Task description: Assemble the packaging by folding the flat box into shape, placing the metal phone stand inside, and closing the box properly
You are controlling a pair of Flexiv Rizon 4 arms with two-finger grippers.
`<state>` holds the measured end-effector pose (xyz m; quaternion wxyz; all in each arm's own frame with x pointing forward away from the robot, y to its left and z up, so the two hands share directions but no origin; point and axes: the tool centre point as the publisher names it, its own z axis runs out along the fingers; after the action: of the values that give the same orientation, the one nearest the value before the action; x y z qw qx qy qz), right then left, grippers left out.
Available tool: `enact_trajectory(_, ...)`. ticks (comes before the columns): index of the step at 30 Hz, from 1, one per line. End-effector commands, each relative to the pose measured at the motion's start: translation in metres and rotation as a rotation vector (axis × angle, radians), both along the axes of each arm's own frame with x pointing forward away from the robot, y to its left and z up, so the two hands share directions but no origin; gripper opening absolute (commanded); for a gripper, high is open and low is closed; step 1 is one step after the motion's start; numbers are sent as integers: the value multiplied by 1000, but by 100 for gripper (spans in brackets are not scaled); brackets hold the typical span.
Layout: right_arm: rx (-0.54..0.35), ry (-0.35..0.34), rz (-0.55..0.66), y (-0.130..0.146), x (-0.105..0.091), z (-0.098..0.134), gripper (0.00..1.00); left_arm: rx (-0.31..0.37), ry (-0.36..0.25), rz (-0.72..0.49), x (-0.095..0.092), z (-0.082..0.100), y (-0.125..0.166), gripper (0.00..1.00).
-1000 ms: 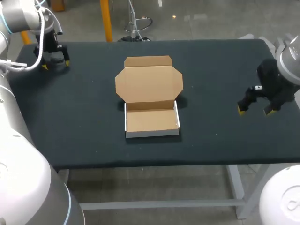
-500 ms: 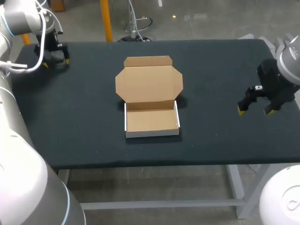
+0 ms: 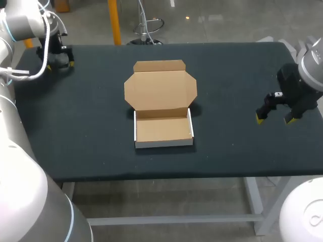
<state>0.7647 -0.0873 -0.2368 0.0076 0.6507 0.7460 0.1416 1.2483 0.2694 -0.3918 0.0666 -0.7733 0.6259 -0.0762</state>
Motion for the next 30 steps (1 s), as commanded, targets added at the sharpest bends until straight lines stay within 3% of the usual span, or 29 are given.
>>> enact_trajectory(1,-2,4,0,0,0,2,100,-47,231,-11,14,-5,3,100)
enact_trajectory(30,-2,4,0,0,0,2,100,-23,215,-28,35,-8,1,83)
